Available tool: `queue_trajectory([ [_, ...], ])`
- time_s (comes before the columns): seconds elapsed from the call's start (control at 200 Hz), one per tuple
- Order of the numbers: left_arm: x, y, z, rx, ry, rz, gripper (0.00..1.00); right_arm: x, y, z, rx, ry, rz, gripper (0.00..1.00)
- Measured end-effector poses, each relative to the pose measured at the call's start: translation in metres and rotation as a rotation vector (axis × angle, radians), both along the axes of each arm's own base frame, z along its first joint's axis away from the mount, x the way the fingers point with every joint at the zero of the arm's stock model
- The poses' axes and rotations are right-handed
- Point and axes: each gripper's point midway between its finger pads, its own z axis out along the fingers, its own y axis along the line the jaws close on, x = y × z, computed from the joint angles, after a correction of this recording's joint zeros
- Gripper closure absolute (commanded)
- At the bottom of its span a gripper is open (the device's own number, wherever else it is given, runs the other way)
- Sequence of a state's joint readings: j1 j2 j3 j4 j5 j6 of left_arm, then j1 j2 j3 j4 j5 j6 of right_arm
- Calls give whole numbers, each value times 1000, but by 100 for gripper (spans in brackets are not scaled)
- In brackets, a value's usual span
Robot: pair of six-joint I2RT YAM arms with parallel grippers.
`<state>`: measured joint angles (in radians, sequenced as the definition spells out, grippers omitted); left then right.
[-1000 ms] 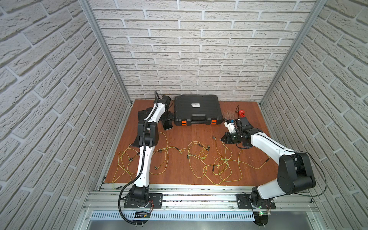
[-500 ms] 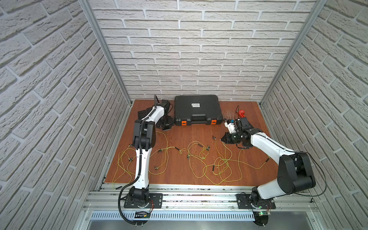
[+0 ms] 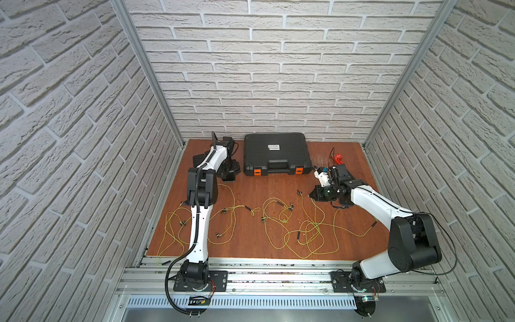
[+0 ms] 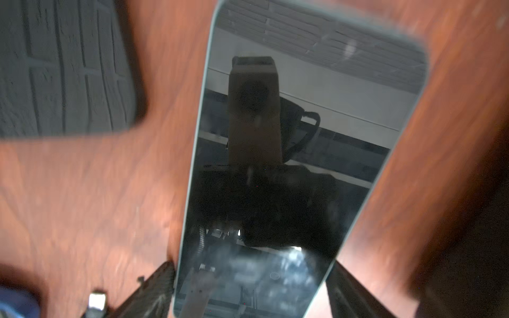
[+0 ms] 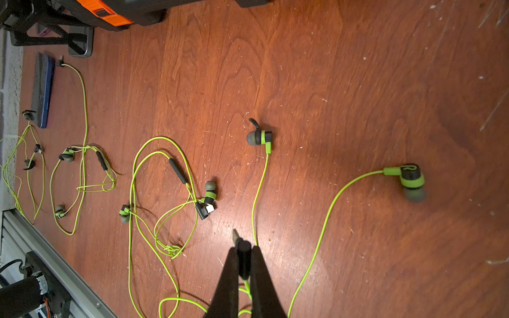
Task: Plug wired earphones into phones
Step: Pick up the phone at the center of the board.
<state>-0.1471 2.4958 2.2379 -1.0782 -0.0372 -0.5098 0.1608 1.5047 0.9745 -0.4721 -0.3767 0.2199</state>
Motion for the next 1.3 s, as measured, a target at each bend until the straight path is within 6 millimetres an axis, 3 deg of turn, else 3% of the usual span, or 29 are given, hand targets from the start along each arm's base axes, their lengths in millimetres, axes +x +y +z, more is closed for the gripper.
queue_trajectory([
  [0.15, 9, 0, 0, 7, -4, -37, 17, -1, -1, -1, -6, 6, -2, 94],
  [0.71, 4, -4, 0, 32, 3, -94, 39, -1, -1, 1, -7, 9, -3, 94],
  [0.915, -9, -7, 3, 23, 22, -83, 43, 0, 0, 4, -1, 5, 3, 94],
  [1.035, -29, -9, 4, -4, 45, -47, 43, -2, 6, 7, 29, 3, 32, 94],
  [1.17, -57, -14, 26, -74, 4, 37, 48, -2, 15, 12, 77, -8, 63, 94],
  [1.3, -72, -22, 79, -169, -135, 121, 50, -1, 22, 17, 116, -23, 90, 94],
])
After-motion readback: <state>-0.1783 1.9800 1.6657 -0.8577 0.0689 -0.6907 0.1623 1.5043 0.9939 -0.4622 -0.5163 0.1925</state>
